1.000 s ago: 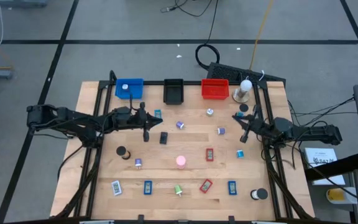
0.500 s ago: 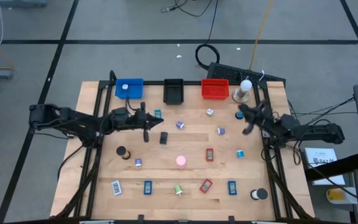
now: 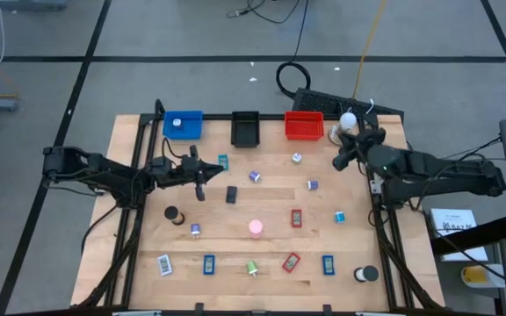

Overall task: Pick & Place Office items
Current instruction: Put the top right black hourglass into the red bin

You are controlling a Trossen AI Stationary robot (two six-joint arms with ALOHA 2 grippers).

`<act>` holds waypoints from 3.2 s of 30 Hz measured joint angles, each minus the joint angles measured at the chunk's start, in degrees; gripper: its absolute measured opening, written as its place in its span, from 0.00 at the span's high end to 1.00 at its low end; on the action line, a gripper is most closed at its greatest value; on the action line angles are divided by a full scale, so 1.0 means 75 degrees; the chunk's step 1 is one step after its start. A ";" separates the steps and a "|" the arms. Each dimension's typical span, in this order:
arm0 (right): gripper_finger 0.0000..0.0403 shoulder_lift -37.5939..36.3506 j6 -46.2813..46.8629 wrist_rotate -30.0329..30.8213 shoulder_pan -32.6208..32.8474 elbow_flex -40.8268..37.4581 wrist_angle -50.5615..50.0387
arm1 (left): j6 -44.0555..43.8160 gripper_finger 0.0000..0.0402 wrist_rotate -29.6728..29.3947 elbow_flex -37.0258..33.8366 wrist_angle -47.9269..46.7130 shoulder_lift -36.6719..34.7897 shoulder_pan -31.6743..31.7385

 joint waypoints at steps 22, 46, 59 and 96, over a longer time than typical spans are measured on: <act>0.35 0.2900 0.1006 -0.4036 -0.3401 0.1362 -0.3927 | -0.0017 0.90 0.0020 0.0003 -0.0042 -0.0003 0.0000; 0.25 0.3629 0.0662 -0.4367 -0.4202 0.0488 -0.3028 | -0.0251 0.90 0.0020 0.0003 -0.0042 -0.0003 0.0000; 0.43 0.3629 0.0392 -0.4378 -0.4228 -0.0043 -0.2232 | -0.0248 0.90 0.0019 0.0003 -0.0044 -0.0003 0.0000; 0.50 0.8041 -0.1927 -0.4962 -0.5749 0.5133 -0.1996 | -0.0397 0.90 0.0023 0.0003 -0.0041 -0.0003 -0.0003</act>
